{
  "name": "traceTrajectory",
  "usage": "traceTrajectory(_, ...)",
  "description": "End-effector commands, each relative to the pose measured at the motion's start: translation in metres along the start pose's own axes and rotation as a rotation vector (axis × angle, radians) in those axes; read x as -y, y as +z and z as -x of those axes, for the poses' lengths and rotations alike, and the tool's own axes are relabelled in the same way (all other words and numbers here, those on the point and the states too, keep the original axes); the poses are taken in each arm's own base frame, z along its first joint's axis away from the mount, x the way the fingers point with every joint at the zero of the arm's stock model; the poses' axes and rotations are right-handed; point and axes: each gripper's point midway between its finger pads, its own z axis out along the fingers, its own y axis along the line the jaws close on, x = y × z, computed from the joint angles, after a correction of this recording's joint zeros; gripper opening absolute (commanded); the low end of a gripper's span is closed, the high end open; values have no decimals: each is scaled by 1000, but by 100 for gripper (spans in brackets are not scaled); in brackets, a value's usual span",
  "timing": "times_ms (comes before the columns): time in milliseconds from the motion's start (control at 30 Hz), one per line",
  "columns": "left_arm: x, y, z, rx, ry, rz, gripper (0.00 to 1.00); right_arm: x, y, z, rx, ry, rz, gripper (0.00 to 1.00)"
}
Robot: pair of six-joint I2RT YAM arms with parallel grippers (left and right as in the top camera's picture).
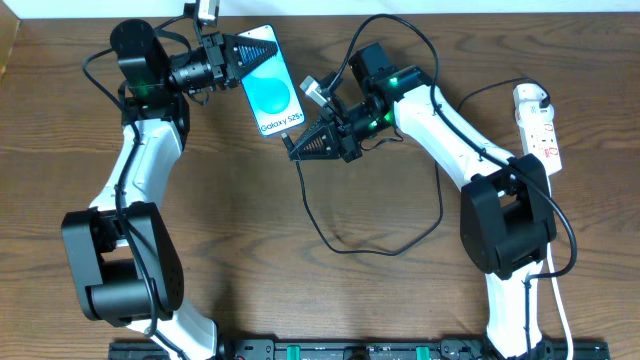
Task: Plug charger to phone and switch on socket
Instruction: 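Align the USB-C plug with the phone's bottom port using the right gripper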
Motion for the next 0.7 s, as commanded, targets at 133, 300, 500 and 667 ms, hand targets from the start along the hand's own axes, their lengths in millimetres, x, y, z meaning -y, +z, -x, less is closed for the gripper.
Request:
traceTrajectory(133, 10, -2, -2, -13, -10, -11, 7, 0, 4, -3, 7, 39, 27, 1)
traceTrajectory(300, 8, -2, 3, 15, -55, 0, 7, 0, 4, -3, 7, 39, 27, 1)
traceTrajectory(500, 8, -2, 3, 15, -57, 0, 8, 0, 4, -3, 7, 36, 27, 1)
traceTrajectory(667, 9, -2, 2, 6, -25, -4, 8, -1, 3, -2, 15, 36, 34, 1)
